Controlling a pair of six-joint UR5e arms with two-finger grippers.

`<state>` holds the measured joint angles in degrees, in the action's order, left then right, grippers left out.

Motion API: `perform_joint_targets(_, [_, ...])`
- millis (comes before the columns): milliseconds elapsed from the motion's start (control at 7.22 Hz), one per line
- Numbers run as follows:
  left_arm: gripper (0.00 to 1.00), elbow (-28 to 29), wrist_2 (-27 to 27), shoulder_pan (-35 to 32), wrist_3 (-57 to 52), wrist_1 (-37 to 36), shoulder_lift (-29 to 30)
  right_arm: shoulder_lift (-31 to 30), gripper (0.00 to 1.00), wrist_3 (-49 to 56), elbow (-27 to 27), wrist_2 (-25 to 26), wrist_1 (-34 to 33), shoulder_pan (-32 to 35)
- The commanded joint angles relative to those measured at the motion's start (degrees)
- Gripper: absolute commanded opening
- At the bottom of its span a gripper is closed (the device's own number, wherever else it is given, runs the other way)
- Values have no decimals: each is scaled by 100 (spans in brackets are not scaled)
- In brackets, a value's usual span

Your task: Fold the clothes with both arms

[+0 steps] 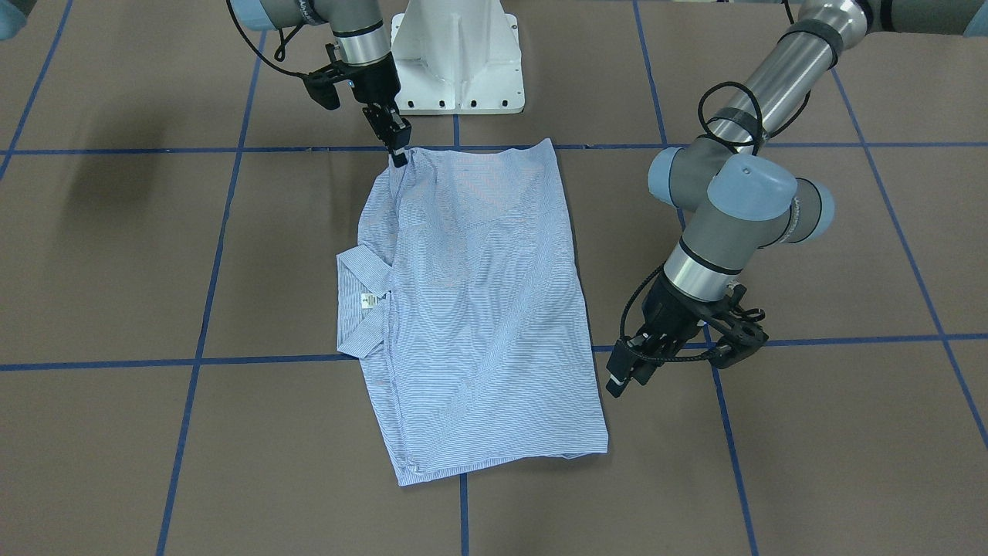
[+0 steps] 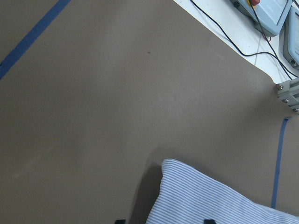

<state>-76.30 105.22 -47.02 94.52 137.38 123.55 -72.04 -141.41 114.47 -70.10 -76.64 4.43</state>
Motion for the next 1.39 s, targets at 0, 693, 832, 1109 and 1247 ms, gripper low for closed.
perform_joint_targets(0, [64, -795, 24, 105, 406, 0, -541, -47, 0, 0, 189, -4, -254, -55])
perform_joint_targets(693, [64, -939, -11, 361, 656, 0, -613, -66, 0, -445, 137, 92, -220, -354])
perform_joint_targets(832, [64, -931, -19, 361, 656, 0, -622, -65, 18, -805, 102, 145, -211, -398])
perform_joint_targets(1109, [65, -931, -28, 361, 664, 0, -622, -47, 31, -1018, 93, 382, -185, -425])
perform_joint_targets(1247, [65, -931, -28, 361, 664, -9, -622, -39, 34, -1211, 93, 444, -176, -434])
